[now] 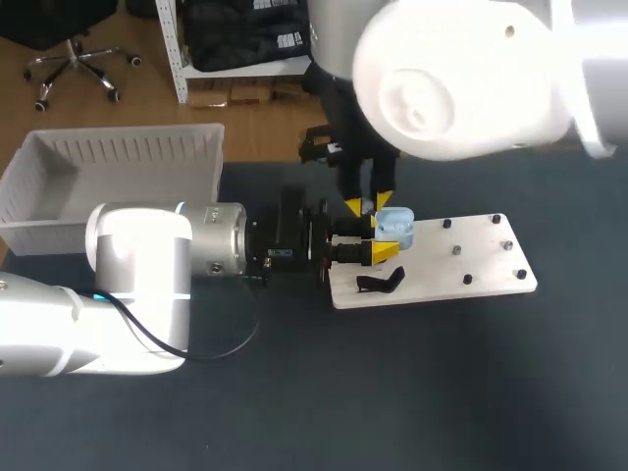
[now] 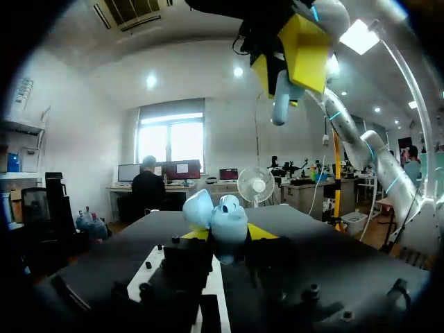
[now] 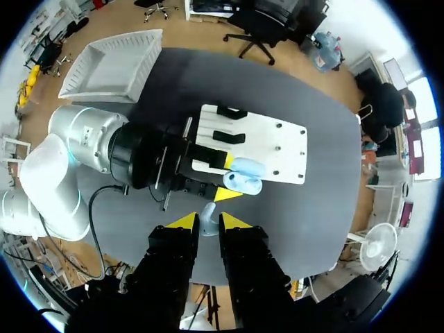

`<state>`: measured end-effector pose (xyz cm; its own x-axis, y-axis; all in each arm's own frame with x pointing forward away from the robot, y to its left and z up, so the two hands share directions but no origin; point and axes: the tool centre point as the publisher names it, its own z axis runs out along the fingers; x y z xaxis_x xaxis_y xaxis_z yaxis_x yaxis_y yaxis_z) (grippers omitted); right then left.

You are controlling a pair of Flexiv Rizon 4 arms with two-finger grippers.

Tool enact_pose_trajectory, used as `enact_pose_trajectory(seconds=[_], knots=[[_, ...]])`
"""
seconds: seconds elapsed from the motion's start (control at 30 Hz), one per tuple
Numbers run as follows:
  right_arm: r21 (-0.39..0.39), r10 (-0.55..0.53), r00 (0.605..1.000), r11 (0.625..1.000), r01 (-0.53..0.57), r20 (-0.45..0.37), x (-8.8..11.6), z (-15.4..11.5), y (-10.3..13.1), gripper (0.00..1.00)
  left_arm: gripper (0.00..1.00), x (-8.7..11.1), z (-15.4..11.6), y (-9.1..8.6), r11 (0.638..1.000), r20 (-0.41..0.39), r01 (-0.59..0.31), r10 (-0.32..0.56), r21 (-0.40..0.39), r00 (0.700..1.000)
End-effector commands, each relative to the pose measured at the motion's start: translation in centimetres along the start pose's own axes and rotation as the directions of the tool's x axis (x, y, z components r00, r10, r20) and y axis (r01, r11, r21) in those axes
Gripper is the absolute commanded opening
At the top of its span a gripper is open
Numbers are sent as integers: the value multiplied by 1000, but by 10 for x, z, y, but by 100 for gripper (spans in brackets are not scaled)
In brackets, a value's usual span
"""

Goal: Pick up each earbud case from the left stands, insert the matching earbuds, close the lid, and place the case in the box.

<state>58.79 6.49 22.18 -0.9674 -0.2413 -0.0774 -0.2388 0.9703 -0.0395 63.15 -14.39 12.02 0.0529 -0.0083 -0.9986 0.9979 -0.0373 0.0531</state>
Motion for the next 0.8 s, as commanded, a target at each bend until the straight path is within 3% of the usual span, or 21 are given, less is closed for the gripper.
enact_pose_trajectory(seconds=[0.03, 0.17, 0.8], knots=[[-47, -24, 1000, 999, 23, -17, -5, 4, -6, 0, 0, 1, 0, 0, 1000, 1, 0, 0, 0, 1000], [-93, -47, 999, 995, 46, -12, -2, 9, -13, 0, 0, 1, 0, 0, 1000, 1, 0, 0, 0, 1000], [-87, -81, 995, 993, 77, -49, -3, 27, -17, 0, 0, 1, 0, 0, 1000, 1, 0, 0, 0, 1000]])
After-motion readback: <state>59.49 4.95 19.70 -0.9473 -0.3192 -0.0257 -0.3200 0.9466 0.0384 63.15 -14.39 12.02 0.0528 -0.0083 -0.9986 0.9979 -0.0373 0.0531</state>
